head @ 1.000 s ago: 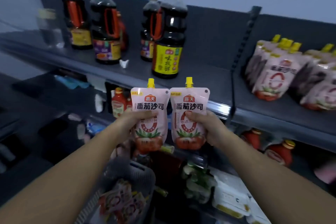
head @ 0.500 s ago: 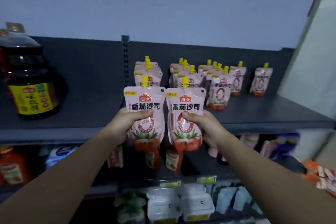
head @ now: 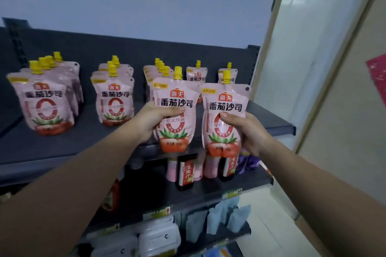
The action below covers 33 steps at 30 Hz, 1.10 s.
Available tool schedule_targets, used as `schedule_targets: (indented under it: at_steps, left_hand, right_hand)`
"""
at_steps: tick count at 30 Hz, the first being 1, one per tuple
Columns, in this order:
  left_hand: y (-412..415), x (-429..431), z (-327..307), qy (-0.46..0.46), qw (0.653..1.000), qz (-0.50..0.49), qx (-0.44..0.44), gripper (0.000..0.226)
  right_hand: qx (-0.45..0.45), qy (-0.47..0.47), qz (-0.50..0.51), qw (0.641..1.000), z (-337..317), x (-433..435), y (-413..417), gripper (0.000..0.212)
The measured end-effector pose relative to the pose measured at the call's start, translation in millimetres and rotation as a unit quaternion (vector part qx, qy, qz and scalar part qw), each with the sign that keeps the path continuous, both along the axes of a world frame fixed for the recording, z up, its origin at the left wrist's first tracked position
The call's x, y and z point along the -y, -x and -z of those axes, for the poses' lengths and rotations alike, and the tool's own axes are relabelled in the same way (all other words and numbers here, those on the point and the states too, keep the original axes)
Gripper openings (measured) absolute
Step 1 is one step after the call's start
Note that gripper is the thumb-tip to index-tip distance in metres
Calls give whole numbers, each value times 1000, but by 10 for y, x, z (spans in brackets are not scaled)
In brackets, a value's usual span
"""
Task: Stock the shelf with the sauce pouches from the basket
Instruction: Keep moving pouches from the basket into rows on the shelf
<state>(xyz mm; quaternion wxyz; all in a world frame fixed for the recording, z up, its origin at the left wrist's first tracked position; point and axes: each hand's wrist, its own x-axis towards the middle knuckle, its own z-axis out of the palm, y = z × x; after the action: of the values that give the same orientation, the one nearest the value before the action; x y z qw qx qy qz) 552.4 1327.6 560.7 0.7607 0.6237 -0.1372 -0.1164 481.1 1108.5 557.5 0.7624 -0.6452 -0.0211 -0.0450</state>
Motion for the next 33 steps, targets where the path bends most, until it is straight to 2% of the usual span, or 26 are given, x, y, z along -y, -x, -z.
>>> schedule_targets:
  at_steps: [4,7,10,13,16,18,25,33]
  left_hand:
    - [-277,476,-1,-12,1000,4,-3,31]
    - [-550,763,9,-36,999,16,4,21]
    - [-856,1013,21,-37,999,24,6,17]
    - [-1156,1213,15,-44,999,23,3,16]
    - [-1378,1381,-1,-57,998,17,9,17]
    - [-1504,1468,5,-58,998,4,12,16]
    - [-1880,1603,121,-97,993,-62,0,18]
    - [-2130,1739,202,-47,993,-110,-5,15]
  right_hand:
    - [-5,-10,25,1000,-24,458,-204,30]
    - [-7,-5,47,999,21,736,-467,30]
    - [-14,1,67,998,67,1004,-798,21]
    - [-22,11,70,997,58,1226,-1117,25]
    - [-26,16,57,998,51,1428,-1410,39]
    - [-24,11,53,998,61,1534,-1584,39]
    - [-35,6,13,999,156,1850,-2130,19]
    - [-21,35,-65,997,127,2105,-2697,16]
